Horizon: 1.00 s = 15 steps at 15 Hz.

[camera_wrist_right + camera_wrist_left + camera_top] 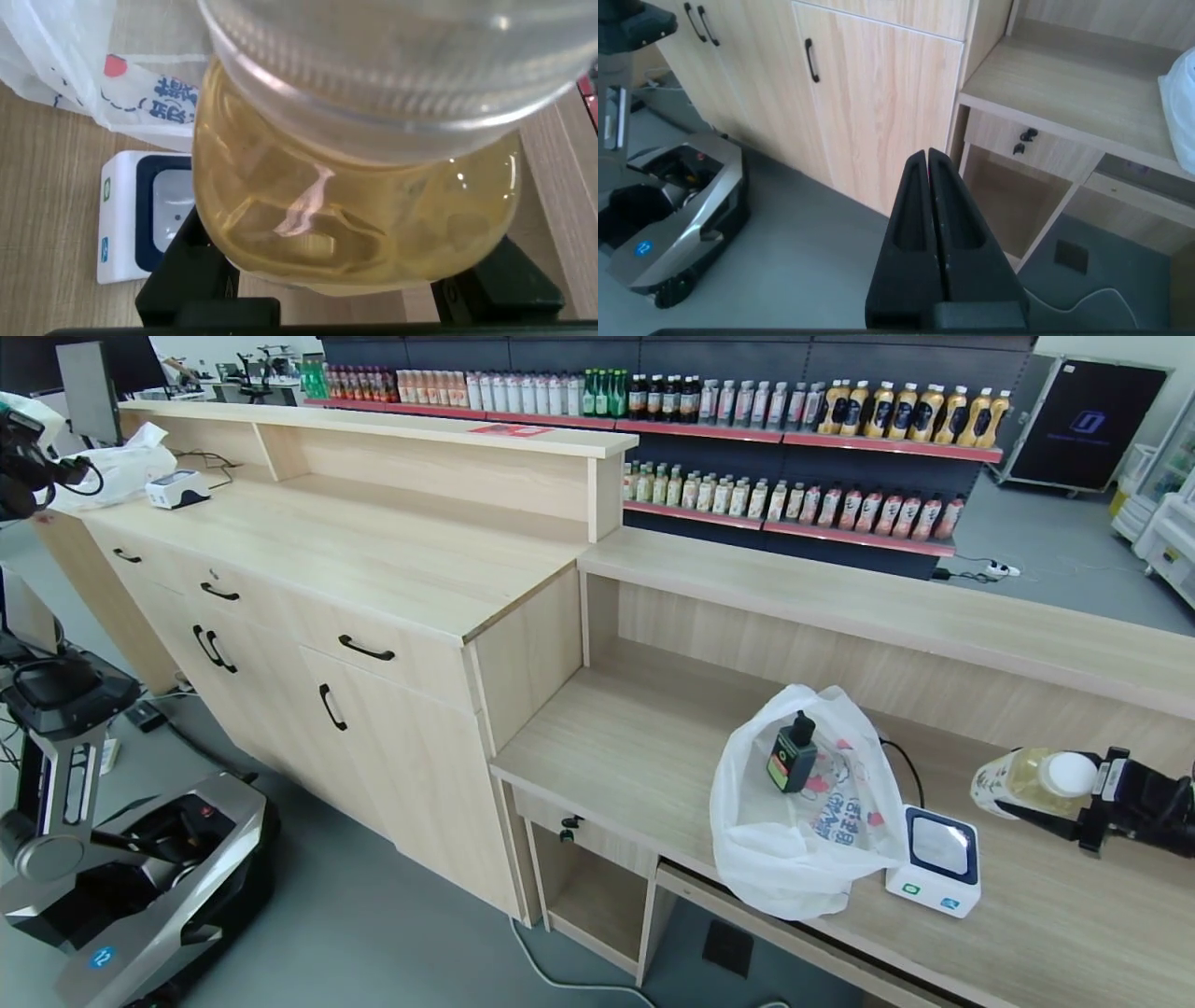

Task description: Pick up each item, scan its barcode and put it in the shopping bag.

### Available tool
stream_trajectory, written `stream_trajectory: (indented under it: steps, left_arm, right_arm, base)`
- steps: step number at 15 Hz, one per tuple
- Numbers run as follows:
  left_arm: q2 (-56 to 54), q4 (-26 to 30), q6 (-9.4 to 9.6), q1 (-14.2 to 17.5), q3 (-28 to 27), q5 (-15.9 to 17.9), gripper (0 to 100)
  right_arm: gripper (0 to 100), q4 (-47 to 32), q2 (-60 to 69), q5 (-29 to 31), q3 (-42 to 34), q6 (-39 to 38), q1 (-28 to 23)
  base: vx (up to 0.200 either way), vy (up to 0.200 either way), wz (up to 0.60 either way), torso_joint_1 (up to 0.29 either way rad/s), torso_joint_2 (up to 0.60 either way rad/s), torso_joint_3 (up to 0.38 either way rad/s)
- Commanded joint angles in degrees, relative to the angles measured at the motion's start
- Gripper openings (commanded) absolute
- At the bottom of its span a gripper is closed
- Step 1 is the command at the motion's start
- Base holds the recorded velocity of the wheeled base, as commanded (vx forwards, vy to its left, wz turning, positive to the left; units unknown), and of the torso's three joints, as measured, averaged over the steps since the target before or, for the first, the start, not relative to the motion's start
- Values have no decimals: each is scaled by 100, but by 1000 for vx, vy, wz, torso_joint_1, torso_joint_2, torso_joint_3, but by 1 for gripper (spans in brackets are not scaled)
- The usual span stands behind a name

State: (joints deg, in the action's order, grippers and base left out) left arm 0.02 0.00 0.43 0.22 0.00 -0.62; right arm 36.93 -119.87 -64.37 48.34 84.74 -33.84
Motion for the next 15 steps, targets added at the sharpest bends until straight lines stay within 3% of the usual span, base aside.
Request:
stream_trajectory:
  steps: [1, 8, 15]
  left_arm:
    - [-2, 0, 1, 4, 0, 1, 0]
    - [-2, 0, 1, 4, 0, 1, 0]
    - [-2, 0, 1, 4, 0, -8, 0]
  right_arm:
    - [0, -10, -124, 12, 0, 43, 35]
    - [0, -107, -423, 152, 123, 676, 185]
    - [0, -54, -678, 161, 422, 693, 440]
  base:
    - [0, 0, 0, 0, 0, 0]
    - [0, 0, 0, 0, 0, 0]
    - [0, 0, 0, 0, 0, 0]
